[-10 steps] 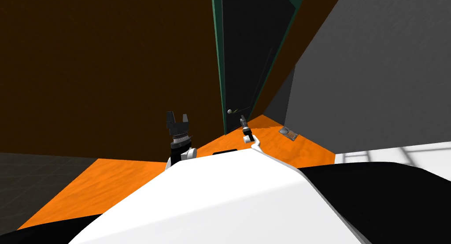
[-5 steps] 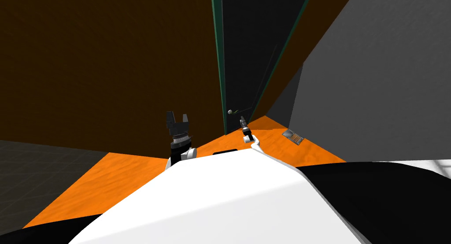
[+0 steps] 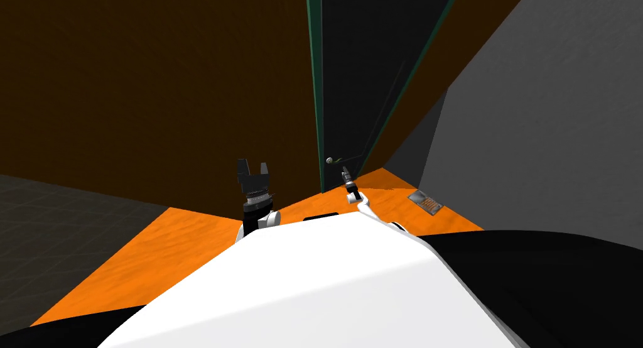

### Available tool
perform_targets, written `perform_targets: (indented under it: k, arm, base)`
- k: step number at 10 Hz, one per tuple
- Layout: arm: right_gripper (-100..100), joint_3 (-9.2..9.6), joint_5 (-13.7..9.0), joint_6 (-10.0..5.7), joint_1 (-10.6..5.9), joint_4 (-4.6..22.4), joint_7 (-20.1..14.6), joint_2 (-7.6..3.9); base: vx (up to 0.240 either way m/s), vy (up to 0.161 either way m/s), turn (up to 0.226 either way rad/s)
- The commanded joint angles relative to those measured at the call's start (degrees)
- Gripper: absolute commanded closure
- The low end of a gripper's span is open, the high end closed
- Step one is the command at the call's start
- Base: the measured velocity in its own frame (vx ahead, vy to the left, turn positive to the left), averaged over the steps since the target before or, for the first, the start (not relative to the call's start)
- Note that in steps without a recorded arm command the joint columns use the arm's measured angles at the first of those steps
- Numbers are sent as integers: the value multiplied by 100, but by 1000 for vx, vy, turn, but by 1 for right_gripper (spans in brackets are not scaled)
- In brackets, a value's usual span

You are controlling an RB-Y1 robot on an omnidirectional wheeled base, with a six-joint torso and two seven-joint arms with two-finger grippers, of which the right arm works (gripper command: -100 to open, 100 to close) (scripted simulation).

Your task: Pull the door open

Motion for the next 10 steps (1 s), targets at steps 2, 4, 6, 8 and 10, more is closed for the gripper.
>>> perform_targets:
  k: [2,4,6,8,10]
  arm:
    - [-100,24,-49,-40,-228,484,-94,-76]
    - [-100,34,-70,-54,-331,751,-132,-107]
    - [-100,53,-108,-79,-515,1125,-201,-161]
    - [-100,70,-141,-100,-675,1506,-262,-208]
    - [-100,90,-180,-127,-868,1929,-334,-264]
  base:
    - [10,-81,191]
    - [2,-75,81]
    - [4,-88,212]
    - [-2,-104,179]
    - [8,-107,262]
